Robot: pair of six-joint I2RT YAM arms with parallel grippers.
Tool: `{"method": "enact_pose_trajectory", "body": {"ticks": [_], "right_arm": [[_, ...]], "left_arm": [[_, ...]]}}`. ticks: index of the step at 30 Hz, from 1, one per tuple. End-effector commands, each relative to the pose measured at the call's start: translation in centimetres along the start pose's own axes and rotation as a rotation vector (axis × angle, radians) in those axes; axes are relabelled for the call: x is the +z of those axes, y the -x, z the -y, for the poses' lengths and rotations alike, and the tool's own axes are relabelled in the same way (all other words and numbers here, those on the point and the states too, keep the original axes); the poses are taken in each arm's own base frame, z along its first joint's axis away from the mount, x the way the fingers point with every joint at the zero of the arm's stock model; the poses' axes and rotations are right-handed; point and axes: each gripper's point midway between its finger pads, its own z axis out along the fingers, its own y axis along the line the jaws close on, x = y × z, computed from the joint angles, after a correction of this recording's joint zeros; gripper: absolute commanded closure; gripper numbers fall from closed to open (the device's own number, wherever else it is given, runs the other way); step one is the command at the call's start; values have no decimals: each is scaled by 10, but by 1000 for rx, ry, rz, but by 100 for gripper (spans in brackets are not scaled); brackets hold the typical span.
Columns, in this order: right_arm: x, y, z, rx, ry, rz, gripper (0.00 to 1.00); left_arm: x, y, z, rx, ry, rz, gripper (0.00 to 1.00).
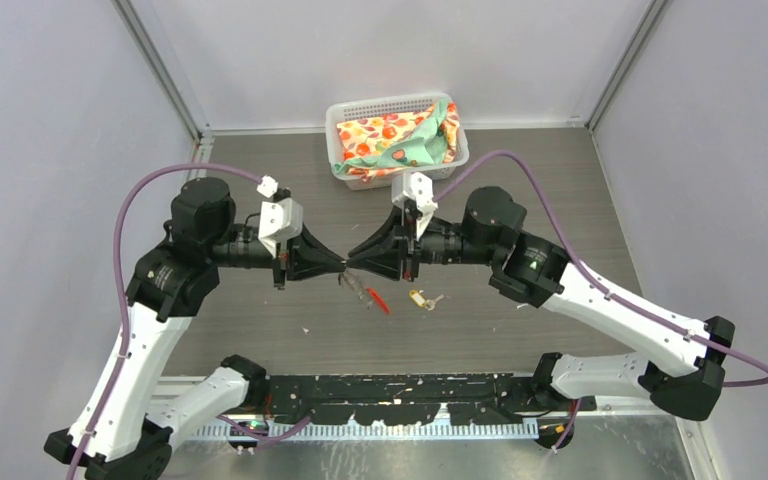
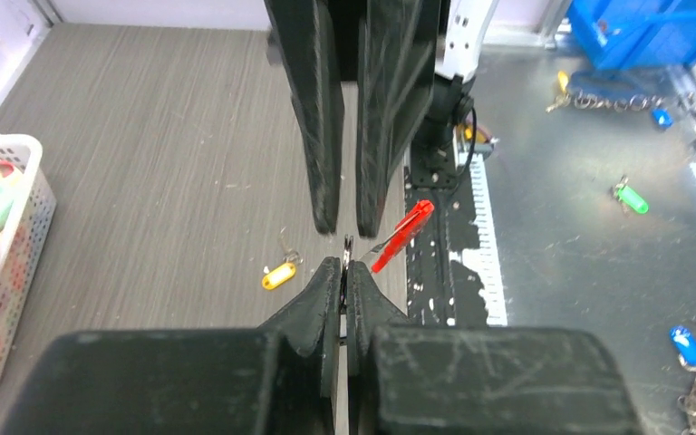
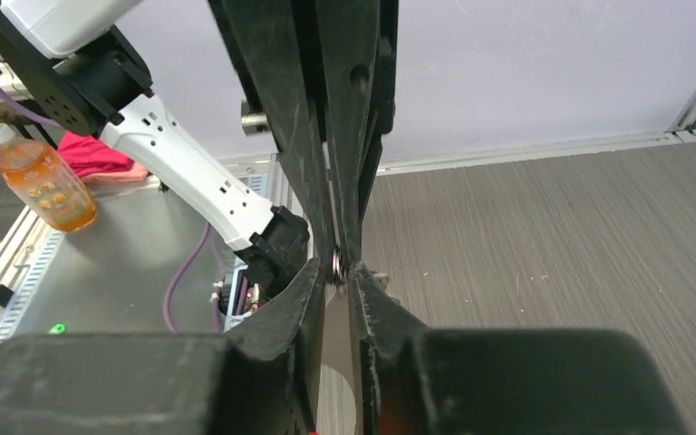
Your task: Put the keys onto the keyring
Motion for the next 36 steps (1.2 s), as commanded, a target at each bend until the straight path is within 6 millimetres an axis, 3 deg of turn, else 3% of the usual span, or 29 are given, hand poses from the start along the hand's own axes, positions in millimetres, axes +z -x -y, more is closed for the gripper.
{"method": "enact_pose_trajectory", "body": {"ticks": [1, 10, 19, 31, 36], "right_arm": [[-7, 13, 0, -32, -22, -127, 76], [-9, -4, 0, -31, 22, -341, 68], [2, -3, 8, -32, 9, -337, 69], [18, 1, 12, -6, 16, -282, 83], [20, -3, 14, -4, 11, -274, 99]], "left_arm": [[-5, -3, 1, 99, -5, -43, 100], [-3, 0, -4, 107, -27, -73, 100], [-2, 5, 1, 97, -57, -57, 100], [-1, -1, 1, 85, -59, -62, 100], [0, 3, 4, 74, -69, -45, 100]]}}
